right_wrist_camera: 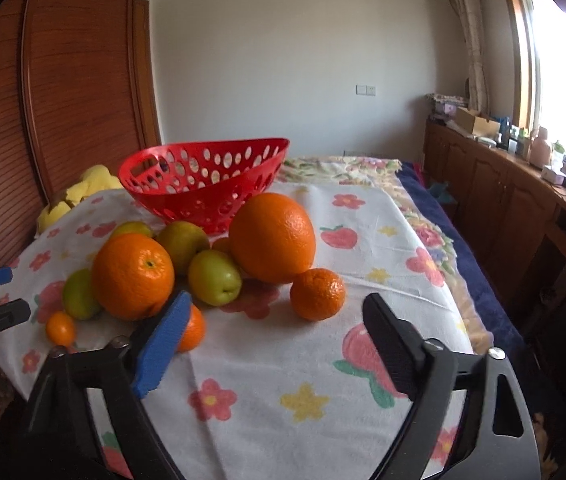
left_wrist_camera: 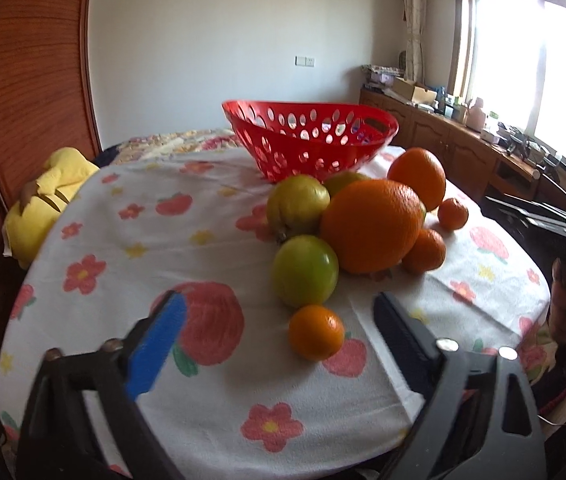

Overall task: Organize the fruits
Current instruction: 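Grasp a small tangerine with the right tool while the left tool grasps another tangerine, then carry the tangerine into the red basket and open the right tool while the left tool drops its tangerine there, then withdraw the right tool toward a small tangerine while the left tool moves toward a green lime, then close the right tool on the small tangerine while the left tool grasps the green lime, then lower the tangerine into the red basket with the right tool while the left tool drops the lime in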

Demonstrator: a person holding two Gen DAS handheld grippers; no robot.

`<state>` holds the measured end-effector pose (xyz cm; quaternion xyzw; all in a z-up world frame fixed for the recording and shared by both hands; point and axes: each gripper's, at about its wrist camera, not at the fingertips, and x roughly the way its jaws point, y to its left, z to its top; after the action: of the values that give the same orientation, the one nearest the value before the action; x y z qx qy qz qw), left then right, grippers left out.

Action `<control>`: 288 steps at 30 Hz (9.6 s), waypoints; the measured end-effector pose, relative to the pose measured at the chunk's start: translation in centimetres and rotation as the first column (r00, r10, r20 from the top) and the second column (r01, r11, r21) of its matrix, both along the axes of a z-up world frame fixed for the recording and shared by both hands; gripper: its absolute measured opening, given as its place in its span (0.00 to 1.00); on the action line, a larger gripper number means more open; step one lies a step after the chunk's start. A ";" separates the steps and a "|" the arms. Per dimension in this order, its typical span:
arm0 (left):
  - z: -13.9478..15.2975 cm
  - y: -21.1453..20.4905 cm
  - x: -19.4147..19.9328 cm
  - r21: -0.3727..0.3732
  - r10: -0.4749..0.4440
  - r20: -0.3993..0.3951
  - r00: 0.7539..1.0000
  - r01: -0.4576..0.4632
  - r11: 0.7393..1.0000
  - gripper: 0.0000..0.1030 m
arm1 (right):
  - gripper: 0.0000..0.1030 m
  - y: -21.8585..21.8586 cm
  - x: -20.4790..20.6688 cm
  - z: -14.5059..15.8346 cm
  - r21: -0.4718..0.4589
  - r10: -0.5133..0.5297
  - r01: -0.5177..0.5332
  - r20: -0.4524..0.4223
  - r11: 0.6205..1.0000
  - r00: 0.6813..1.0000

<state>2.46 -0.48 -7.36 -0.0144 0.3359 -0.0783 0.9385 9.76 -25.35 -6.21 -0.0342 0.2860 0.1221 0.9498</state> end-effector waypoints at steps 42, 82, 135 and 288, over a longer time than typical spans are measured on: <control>-3.2 -0.7 1.7 -0.059 -0.137 -0.127 0.982 0.130 0.990 0.34 | 0.45 -1.2 4.8 -2.6 0.001 0.062 -0.063 -0.237 0.998 0.970; 6.8 0.7 7.6 -0.006 -0.157 0.103 0.982 0.158 0.987 0.34 | 0.45 6.2 8.5 6.1 -0.022 0.231 -0.232 -0.040 0.973 0.972; 5.3 -3.0 19.6 0.067 -0.207 0.012 0.978 0.206 0.976 0.38 | 0.47 7.3 12.7 4.3 0.071 0.274 -0.268 -0.111 0.961 0.955; 6.8 0.9 15.6 0.005 -0.148 0.119 0.982 0.149 0.989 0.49 | 0.45 7.0 12.6 5.0 -0.079 0.312 -0.314 -0.043 0.946 0.949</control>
<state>18.02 0.38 -0.54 0.0134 0.2791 -0.1494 0.9485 22.38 -18.39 -1.16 -0.1175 0.2960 0.2596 0.9117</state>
